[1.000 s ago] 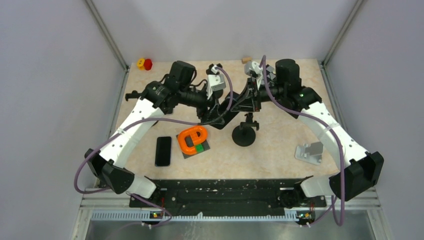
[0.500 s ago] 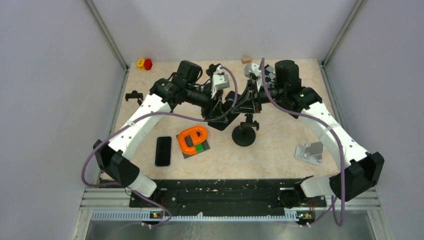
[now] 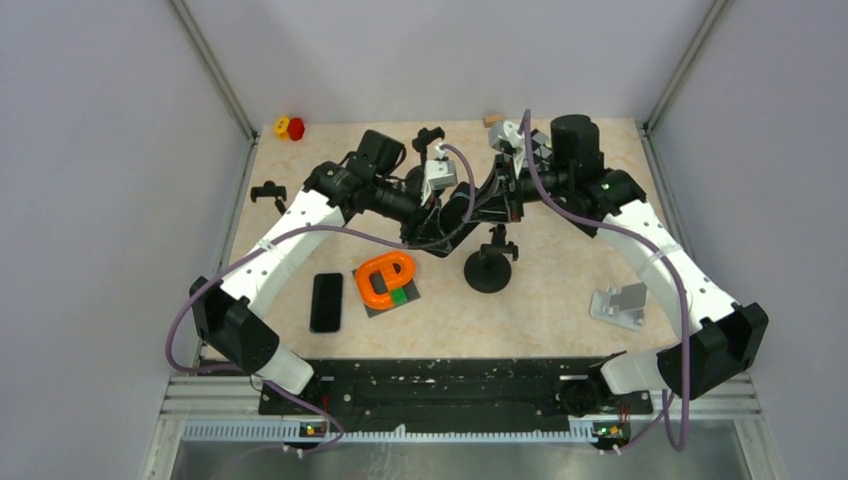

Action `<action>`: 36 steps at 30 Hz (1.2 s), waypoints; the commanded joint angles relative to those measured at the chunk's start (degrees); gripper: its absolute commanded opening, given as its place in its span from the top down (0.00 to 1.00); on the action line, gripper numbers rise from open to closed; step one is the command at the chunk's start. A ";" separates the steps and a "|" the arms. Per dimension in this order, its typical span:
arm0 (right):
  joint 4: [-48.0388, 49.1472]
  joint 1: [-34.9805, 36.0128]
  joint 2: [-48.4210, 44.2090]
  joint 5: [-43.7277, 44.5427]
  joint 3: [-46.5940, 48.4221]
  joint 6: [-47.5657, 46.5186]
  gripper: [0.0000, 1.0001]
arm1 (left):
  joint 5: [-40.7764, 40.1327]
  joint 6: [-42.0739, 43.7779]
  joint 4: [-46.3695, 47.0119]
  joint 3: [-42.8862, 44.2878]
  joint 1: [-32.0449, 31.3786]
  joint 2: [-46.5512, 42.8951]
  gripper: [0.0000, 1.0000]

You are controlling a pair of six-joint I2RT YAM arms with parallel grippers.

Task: Place the phone on the phone stand
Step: Adjust the phone.

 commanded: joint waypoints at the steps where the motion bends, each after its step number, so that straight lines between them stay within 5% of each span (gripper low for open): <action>1: 2.23 -0.52 0.33 -2.25 4.24 -0.40 1.00 | 3.36 1.74 -0.42 -0.98 0.28 -1.35 0.69; 10: 4.33 -0.62 0.02 2.46 3.64 1.81 0.99 | 3.08 1.24 0.68 0.42 0.39 -1.04 1.00; 15: 8.93 -1.54 -0.98 7.23 1.85 6.20 0.56 | 5.35 -4.75 7.59 0.83 3.18 -1.76 1.00; 20: 21.49 -4.49 -3.16 7.18 -4.18 18.79 0.26 | 8.78 -15.79 20.65 -0.03 6.30 -2.67 1.00; 29: 44.25 -5.54 -2.42 2.65 -11.16 37.62 0.23 | 14.38 -41.25 53.08 -10.42 6.45 -3.69 1.00; 36: 53.50 -5.52 0.82 1.05 -11.74 45.33 0.30 | 14.22 -48.01 63.44 -15.05 5.62 -2.89 1.00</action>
